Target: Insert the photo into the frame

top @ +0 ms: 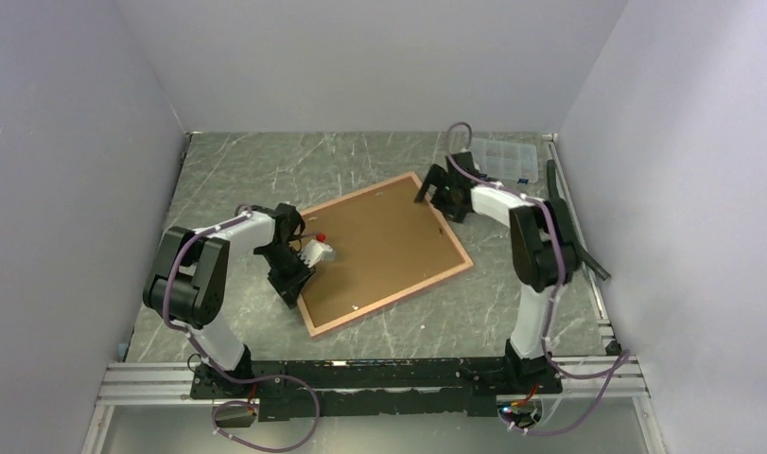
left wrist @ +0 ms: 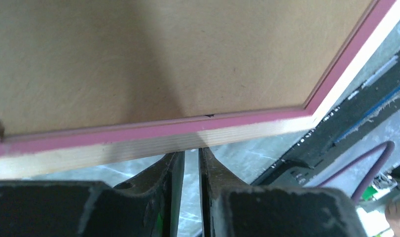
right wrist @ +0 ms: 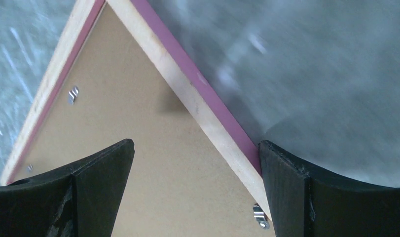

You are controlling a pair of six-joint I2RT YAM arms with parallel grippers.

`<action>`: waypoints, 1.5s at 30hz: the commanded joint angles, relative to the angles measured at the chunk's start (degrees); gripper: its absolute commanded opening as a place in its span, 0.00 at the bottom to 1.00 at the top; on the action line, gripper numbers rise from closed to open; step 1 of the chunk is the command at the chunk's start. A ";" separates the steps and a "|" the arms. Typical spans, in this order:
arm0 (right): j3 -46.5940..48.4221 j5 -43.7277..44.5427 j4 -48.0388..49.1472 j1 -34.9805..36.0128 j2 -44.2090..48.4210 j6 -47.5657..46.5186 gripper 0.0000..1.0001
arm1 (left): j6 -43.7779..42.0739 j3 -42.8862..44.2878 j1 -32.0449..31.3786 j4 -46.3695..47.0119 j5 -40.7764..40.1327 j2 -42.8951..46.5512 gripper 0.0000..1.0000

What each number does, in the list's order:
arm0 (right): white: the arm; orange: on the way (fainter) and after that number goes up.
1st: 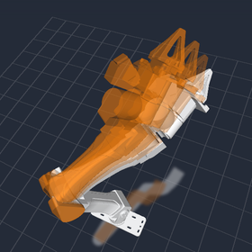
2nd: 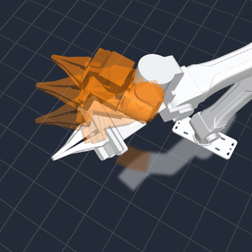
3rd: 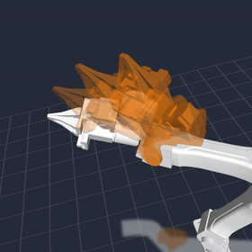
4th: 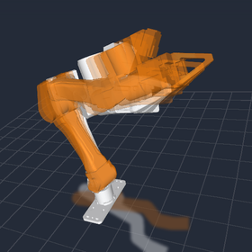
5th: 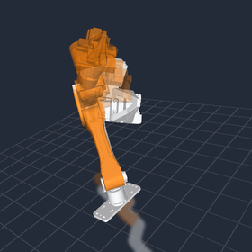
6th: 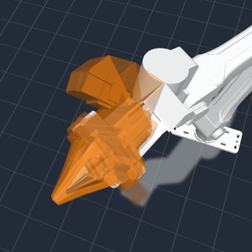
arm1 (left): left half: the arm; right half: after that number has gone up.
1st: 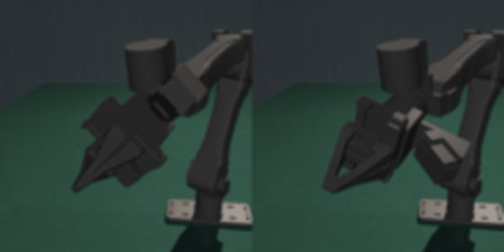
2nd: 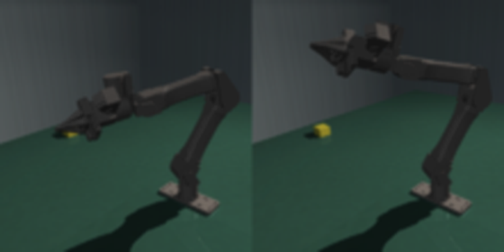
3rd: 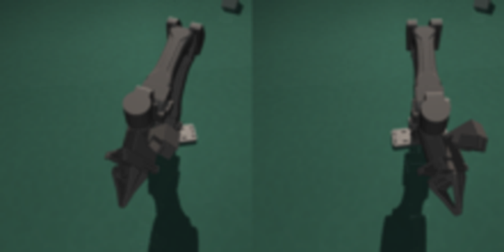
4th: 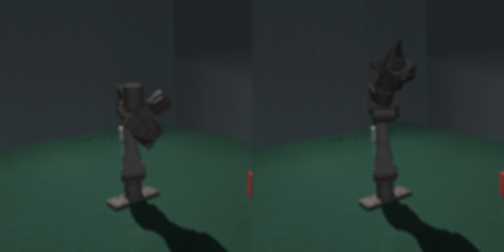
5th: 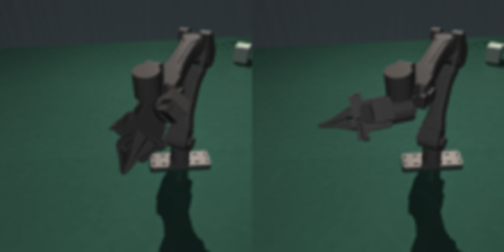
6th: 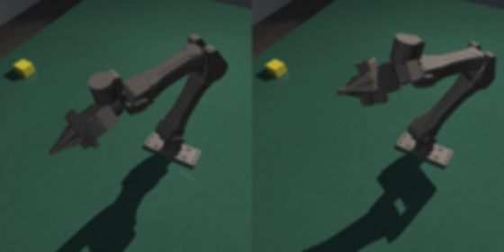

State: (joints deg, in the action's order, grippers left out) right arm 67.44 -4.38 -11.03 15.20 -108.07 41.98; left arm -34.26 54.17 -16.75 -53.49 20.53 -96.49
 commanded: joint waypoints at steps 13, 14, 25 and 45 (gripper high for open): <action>35.52 2.36 -18.55 5.02 -10.13 -6.08 1.00 | -1.02 8.64 -7.27 -6.92 8.03 -0.28 0.35; 32.44 2.84 -17.84 4.73 -7.38 -5.89 1.00 | -2.12 10.03 -5.57 -8.56 8.63 0.08 0.37; -11.41 -7.05 -6.87 8.74 25.60 5.17 1.00 | -0.41 40.01 22.89 -12.19 8.36 -15.07 0.43; -28.46 -16.98 10.59 12.32 25.15 15.46 1.00 | 3.32 32.76 25.44 -6.39 13.28 -23.98 0.35</action>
State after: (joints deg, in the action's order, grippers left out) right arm 34.96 -18.55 -5.82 29.45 -79.20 57.23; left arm -24.71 92.38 11.07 -55.86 30.98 -123.52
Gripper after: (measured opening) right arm 0.999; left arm 0.364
